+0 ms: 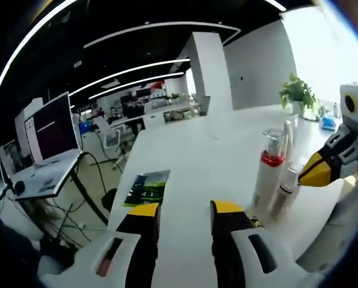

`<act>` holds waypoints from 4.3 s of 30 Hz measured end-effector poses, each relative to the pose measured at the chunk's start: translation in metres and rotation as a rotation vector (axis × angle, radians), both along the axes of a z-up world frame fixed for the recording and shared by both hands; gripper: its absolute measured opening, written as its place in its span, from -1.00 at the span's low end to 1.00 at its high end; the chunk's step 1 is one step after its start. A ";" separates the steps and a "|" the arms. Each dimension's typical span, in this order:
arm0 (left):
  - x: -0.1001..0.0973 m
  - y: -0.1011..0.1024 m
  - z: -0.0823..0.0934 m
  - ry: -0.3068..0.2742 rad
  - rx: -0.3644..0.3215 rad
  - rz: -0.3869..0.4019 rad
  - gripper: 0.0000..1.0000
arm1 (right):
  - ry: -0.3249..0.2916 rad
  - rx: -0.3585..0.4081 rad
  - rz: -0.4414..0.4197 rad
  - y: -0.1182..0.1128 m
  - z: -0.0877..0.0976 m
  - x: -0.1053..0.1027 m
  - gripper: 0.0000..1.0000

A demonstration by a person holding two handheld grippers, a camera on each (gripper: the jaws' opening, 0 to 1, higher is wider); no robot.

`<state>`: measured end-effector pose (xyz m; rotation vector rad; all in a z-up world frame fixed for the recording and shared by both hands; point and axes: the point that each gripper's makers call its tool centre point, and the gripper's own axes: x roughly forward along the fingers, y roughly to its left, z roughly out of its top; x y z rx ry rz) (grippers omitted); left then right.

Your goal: Arrange the skincare products in the storage area until every visible bottle or jar stands upright without overlapping.

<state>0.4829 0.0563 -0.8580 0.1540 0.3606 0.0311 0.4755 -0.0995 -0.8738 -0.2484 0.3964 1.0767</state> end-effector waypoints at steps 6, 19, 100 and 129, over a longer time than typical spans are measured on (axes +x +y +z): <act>-0.002 -0.001 0.027 -0.067 -0.207 -0.018 -0.37 | -0.029 -0.008 -0.021 0.006 0.010 0.001 -0.96; 0.005 0.084 0.024 -0.053 -0.147 0.027 -0.41 | -0.041 0.047 0.006 0.091 0.043 0.005 -0.82; 0.078 0.124 -0.080 0.291 -0.739 0.032 -1.00 | 0.266 -0.163 -0.152 0.205 -0.063 0.102 -1.00; 0.019 0.131 -0.136 0.569 -0.626 0.154 -0.74 | 0.471 -0.275 -0.060 0.194 -0.116 0.058 -0.77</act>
